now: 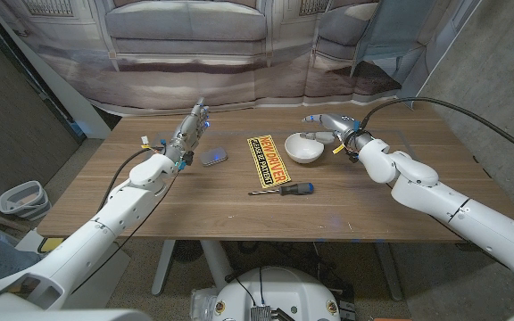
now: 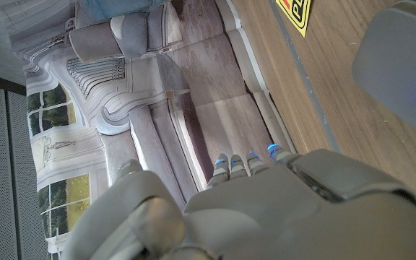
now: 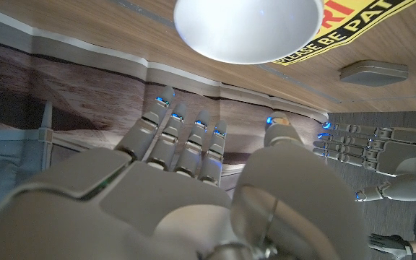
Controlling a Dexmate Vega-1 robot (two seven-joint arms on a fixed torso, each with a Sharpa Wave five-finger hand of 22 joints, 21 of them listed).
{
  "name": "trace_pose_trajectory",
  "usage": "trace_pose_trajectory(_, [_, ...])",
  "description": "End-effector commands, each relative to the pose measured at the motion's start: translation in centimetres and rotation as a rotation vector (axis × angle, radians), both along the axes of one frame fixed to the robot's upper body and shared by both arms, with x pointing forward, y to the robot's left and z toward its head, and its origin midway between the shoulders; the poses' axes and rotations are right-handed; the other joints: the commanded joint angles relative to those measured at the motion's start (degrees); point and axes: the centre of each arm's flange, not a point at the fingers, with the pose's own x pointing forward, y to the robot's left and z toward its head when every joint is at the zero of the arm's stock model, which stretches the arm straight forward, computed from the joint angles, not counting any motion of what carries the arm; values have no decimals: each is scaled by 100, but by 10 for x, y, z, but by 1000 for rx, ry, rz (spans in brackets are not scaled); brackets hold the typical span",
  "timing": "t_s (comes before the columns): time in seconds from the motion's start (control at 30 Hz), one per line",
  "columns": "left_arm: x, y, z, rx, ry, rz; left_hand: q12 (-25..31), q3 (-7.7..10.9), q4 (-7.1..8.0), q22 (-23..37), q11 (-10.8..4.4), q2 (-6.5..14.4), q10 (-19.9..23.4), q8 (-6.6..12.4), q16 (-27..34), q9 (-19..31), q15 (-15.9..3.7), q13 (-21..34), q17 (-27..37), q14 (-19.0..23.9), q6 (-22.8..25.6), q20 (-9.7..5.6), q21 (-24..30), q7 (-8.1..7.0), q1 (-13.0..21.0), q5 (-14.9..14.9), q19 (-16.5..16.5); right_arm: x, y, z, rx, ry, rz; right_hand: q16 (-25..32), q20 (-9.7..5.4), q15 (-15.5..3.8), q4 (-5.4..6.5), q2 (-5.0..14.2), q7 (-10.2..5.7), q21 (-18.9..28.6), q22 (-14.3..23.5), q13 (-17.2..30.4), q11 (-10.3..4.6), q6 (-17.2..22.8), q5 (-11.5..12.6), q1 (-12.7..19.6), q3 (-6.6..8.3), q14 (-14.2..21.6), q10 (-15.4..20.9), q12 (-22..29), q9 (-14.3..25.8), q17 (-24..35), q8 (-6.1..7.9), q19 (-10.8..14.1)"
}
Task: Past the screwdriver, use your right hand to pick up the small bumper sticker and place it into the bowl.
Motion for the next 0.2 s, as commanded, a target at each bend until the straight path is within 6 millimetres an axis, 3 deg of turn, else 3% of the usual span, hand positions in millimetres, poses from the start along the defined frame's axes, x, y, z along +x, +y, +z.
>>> trace_pose_trajectory(0.03, [1,0,1,2,1,-1,3,-27,25,34,-2,36,-15,-13,10,19,13,15,26,-170,14,-25,6,12,45,33,-283,-2,-3,4,14,-23,-8,5,-27,-27,10,45,0,-19,15,13,25,-7,43,-21,15,-8,-13,24,18,2,26,-24])
trace_pose_trajectory(0.2, [1,2,0,2,2,-2,4,-31,26,34,-6,39,-12,-14,10,19,13,15,26,-170,13,-22,6,16,47,33,-284,-3,-1,5,14,-27,-5,17,-21,-23,11,57,6,-17,16,13,27,-8,49,-23,19,-6,-5,32,18,3,31,-33])
